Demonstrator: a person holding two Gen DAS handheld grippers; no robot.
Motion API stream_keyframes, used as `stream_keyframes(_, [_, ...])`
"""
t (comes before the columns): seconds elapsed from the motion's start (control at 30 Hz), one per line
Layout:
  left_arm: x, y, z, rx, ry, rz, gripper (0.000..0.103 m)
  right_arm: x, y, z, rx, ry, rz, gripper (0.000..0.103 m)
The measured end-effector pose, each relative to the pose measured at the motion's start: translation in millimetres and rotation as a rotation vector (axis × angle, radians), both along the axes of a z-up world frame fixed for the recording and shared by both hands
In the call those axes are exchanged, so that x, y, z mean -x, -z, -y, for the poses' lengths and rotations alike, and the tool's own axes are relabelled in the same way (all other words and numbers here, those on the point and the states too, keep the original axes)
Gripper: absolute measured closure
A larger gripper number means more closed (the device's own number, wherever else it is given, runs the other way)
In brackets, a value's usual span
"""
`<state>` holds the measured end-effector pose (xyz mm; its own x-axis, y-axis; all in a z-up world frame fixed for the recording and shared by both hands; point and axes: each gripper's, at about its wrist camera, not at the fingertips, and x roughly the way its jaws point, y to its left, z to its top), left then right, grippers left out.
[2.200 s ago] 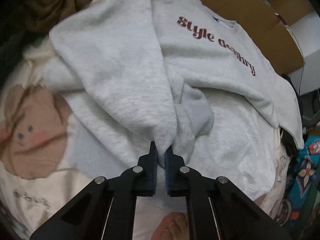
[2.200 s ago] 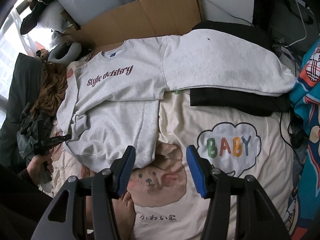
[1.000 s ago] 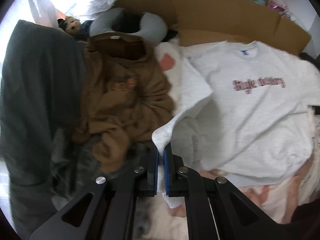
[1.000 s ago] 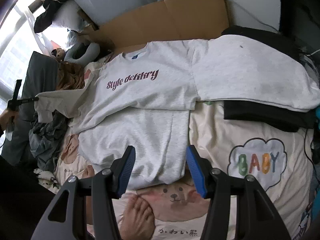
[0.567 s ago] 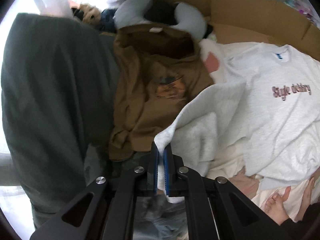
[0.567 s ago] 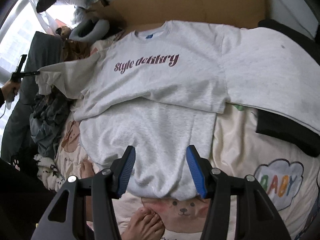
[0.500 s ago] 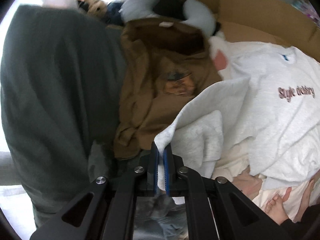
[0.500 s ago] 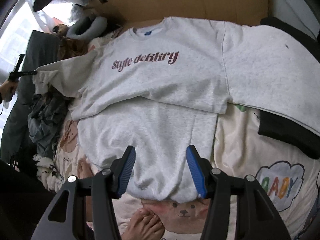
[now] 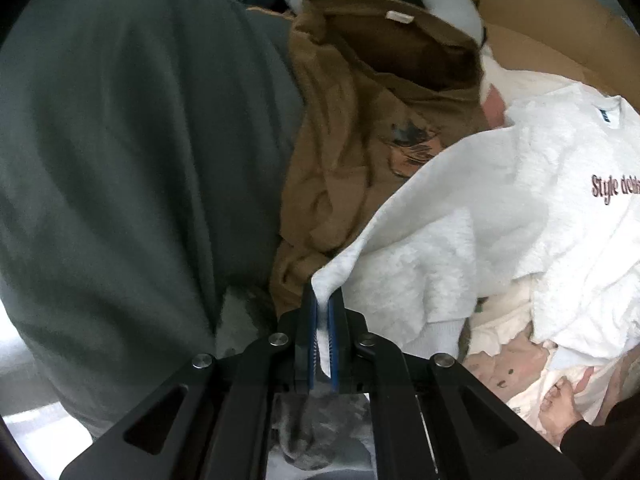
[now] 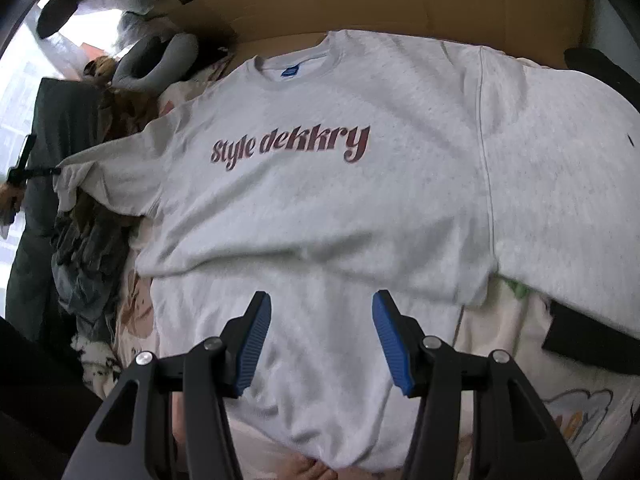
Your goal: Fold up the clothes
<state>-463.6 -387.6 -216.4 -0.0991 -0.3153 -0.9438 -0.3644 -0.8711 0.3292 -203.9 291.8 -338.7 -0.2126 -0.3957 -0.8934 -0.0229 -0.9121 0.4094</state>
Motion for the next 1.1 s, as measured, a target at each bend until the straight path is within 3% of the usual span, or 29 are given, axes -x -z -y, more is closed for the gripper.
stream_keyframes(0.23, [13,26,22,0.112,0.002,0.059,0.099,29,15,-5,-0.002,0.005,0.011,0.052])
stream_keyframes(0.57, [21,56,51,0.175,-0.023,0.029,0.099,52,42,-6,-0.044,-0.017,0.032,0.052])
stream_keyframes(0.7, [21,60,55,0.117,-0.048,0.034,0.094,53,40,-11,-0.057,-0.003,0.043,0.052])
stream_keyframes(0.77, [20,57,59,0.102,-0.076,0.014,0.094,54,38,-12,-0.06,0.003,0.049,0.052])
stream_keyframes(0.83, [19,46,65,0.034,-0.128,-0.029,0.091,55,37,-12,-0.062,0.004,0.051,0.052])
stream_keyframes(0.87, [18,39,67,0.004,-0.148,-0.058,0.079,57,36,-11,-0.062,0.001,0.05,0.052])
stream_keyframes(0.9, [16,31,69,-0.013,-0.168,-0.095,0.06,59,36,-9,-0.063,-0.006,0.047,0.053])
stream_keyframes(0.93, [12,24,71,-0.036,-0.189,-0.133,0.052,61,36,-6,-0.065,-0.012,0.047,0.052])
stream_keyframes(0.97, [8,17,73,-0.063,-0.211,-0.167,0.048,63,37,-4,-0.068,-0.021,0.045,0.052])
stream_keyframes(1.1, [-14,3,82,-0.176,-0.301,-0.239,0.048,75,43,7,-0.073,-0.054,0.045,0.052])
